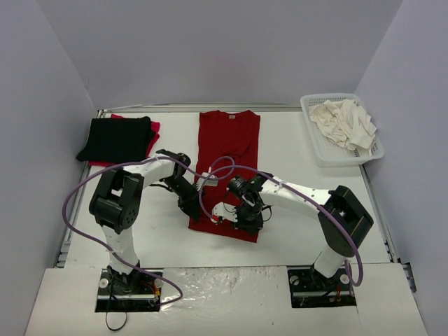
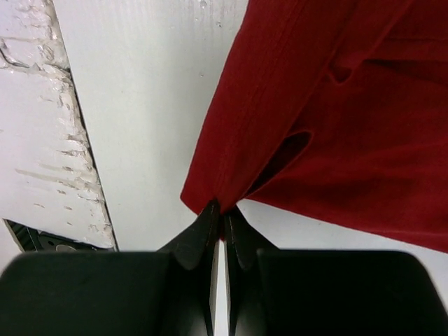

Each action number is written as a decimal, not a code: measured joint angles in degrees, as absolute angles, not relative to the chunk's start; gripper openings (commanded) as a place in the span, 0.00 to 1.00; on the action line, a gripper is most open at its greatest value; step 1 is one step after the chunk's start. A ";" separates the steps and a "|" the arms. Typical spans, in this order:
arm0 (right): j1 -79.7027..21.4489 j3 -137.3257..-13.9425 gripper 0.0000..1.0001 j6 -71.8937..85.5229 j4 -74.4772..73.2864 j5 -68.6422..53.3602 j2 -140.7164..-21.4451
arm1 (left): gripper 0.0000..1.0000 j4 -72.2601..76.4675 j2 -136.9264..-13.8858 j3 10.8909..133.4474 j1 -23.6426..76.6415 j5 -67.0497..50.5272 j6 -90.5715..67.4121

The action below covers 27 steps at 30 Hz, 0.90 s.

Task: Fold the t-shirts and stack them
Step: Grab the bottom of the folded rectangular tshirt with both arms, then fold the folded rectangular tshirt in 1/3 of the way

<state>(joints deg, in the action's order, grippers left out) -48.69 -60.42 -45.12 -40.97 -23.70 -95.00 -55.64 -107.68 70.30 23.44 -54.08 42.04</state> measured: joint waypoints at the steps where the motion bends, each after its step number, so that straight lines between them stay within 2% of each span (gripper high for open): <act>1: -48.69 -60.47 0.00 -44.97 -40.97 -23.53 -95.00 | 0.02 -55.68 -107.68 70.30 23.42 -54.08 42.04; 15: -44.73 -66.81 0.00 -43.48 -42.48 -21.52 -94.80 | 0.02 -58.85 -104.33 71.11 23.11 -53.71 42.85; 27: -40.25 -73.67 0.00 -43.62 -44.42 -20.14 -94.83 | 0.02 -61.12 -103.22 76.79 22.96 -50.94 42.59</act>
<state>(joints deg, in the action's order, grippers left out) -40.25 -73.67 -43.62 -44.42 -20.14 -94.83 -61.12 -103.22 76.79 22.96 -50.94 42.59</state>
